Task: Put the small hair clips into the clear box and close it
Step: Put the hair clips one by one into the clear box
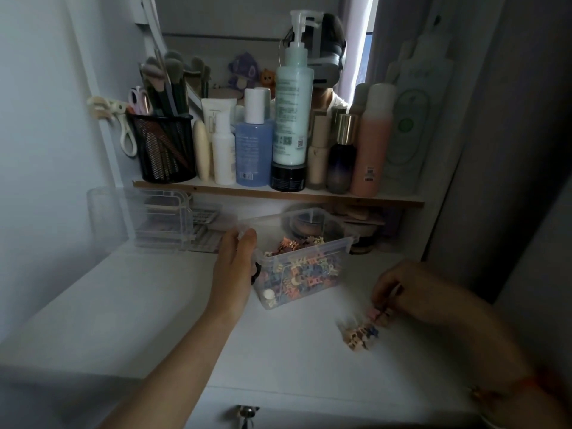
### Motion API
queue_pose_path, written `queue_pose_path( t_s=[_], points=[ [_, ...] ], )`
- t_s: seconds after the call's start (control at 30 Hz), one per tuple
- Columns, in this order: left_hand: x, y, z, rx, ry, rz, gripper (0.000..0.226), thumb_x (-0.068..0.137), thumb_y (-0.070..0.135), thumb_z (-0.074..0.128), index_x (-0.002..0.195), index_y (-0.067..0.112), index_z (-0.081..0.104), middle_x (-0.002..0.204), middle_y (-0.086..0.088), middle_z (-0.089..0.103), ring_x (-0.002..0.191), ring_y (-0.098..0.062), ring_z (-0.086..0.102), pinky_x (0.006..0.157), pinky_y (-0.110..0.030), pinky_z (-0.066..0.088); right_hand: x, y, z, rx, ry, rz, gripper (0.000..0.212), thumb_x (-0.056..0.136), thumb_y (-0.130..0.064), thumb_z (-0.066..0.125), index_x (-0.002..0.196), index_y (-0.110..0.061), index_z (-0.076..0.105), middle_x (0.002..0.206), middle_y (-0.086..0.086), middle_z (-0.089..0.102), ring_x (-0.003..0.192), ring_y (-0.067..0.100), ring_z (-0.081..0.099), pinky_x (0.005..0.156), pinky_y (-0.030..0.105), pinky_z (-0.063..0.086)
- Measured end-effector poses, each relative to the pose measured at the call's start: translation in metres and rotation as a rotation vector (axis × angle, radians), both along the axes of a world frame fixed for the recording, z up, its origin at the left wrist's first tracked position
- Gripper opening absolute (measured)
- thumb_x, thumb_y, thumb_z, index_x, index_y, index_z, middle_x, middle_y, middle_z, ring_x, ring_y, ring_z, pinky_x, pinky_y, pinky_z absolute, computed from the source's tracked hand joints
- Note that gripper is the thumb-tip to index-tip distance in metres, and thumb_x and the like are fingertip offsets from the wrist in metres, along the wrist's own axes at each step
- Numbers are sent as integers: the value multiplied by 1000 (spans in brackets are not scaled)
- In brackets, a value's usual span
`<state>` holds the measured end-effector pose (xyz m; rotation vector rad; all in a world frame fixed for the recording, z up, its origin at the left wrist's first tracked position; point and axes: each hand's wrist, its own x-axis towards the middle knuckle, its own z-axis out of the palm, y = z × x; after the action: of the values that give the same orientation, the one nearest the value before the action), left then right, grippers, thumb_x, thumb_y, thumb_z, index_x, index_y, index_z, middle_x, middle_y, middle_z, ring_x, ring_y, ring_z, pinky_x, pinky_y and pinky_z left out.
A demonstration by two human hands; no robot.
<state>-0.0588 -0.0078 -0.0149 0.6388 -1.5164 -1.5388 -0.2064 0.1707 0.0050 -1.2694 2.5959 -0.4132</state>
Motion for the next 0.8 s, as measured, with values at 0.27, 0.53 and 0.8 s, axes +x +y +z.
queue_pose_path(
  t_s=[0.27,0.53,0.8],
  points=[
    [-1,1,0,-32,-27,-31,16,97,25,38,84,23,49,81,4,46,63,-9,40,45,-6,34,24,-35,51,-930,-121,17,19,80,-6,65,79,-25,65,80,-15,61,70,-11,58,71,5,45],
    [0,1,2,-22,-42,-36,18,96,25,39,81,23,48,75,6,45,57,0,45,45,-7,34,14,-6,24,-604,-186,-20,34,82,5,58,73,-28,58,80,-7,60,83,13,58,73,18,45],
    [1,6,4,-22,-37,-37,21,97,26,38,77,29,44,74,7,44,64,-6,41,59,-21,32,13,3,6,-139,-71,16,22,81,-9,63,77,-30,60,83,-11,60,79,5,56,77,20,45]
  ],
)
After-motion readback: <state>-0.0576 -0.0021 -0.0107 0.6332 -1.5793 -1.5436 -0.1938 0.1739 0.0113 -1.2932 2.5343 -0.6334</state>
